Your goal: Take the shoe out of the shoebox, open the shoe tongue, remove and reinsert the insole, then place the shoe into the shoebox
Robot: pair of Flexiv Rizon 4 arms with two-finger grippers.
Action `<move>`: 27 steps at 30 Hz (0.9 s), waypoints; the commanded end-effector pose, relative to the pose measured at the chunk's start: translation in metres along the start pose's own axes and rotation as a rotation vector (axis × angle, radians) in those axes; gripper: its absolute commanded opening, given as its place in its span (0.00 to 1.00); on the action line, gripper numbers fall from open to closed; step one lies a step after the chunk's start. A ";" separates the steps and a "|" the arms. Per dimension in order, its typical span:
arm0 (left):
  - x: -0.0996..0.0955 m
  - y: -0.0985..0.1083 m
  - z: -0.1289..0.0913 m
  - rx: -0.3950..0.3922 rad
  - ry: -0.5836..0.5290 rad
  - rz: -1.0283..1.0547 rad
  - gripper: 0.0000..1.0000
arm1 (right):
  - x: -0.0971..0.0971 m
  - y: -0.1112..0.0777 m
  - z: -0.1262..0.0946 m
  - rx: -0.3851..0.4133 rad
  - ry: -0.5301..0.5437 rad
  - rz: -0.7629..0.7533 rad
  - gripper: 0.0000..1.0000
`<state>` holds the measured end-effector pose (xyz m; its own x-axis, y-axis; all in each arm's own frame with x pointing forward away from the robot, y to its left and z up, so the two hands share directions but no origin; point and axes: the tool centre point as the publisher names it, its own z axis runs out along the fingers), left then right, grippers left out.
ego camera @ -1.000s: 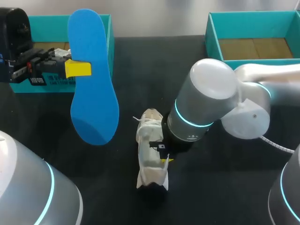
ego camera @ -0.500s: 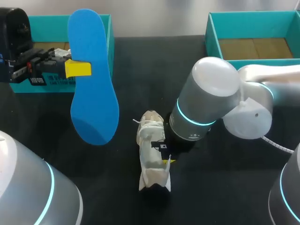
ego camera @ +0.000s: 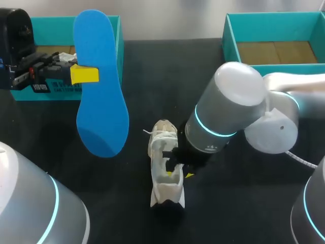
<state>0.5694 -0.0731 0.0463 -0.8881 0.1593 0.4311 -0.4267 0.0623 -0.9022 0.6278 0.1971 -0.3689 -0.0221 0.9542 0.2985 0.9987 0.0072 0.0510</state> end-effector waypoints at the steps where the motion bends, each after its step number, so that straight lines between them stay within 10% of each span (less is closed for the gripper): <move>1: -0.001 0.000 0.000 -0.001 0.001 0.000 0.00 | -0.013 -0.007 -0.039 -0.012 0.045 0.021 1.00; 12: -0.001 0.000 0.000 -0.001 0.001 0.000 0.00 | -0.018 -0.009 -0.102 -0.001 0.314 0.082 1.00; 27: -0.001 0.000 0.000 -0.001 0.001 0.000 0.00 | -0.018 -0.009 -0.102 -0.001 0.314 0.082 1.00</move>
<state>0.5694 -0.0731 0.0463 -0.8881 0.1593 0.4311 -0.4268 0.0623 -0.9022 0.6188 0.1540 -0.2768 0.0466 0.8289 0.5574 0.9980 -0.0631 0.0105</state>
